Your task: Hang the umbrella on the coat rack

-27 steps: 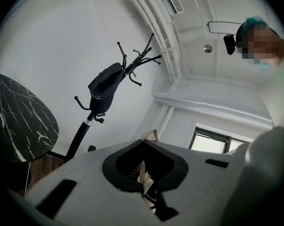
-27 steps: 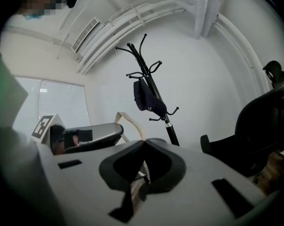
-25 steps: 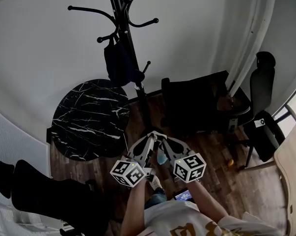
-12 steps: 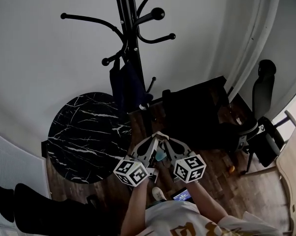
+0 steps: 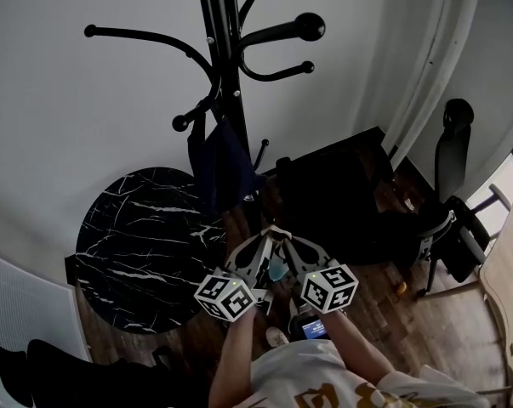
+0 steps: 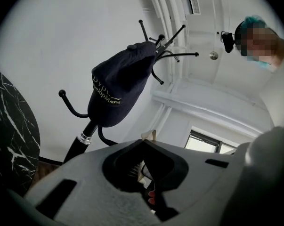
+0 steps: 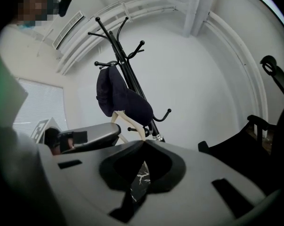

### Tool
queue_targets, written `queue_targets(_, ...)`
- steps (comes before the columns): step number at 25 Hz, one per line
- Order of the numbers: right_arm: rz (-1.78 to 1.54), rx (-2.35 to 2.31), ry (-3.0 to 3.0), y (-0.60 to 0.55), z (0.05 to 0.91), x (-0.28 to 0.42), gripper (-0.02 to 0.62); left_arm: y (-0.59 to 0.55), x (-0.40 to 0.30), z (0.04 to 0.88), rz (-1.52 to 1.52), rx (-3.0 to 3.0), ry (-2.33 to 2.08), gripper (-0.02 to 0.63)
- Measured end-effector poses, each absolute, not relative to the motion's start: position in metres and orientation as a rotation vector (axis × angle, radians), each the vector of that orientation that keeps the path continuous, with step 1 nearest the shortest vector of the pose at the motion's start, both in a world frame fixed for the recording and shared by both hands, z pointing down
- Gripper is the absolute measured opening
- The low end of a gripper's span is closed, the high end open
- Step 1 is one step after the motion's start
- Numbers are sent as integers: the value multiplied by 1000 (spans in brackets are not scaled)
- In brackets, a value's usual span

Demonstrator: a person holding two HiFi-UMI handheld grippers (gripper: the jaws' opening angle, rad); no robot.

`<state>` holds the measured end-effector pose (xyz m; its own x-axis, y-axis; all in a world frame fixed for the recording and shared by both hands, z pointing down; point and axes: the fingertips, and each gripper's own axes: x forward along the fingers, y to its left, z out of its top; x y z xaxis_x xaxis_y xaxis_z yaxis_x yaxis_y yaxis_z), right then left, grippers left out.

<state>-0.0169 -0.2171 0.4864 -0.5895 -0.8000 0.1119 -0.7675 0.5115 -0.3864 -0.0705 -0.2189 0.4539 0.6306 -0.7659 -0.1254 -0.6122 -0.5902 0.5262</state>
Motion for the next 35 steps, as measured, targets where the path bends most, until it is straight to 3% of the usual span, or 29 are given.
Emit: queue_targets(35, -730, -1409, 2646, -266, 523, -15, 12, -263, -71, 494, -370, 2370, -1102, 20)
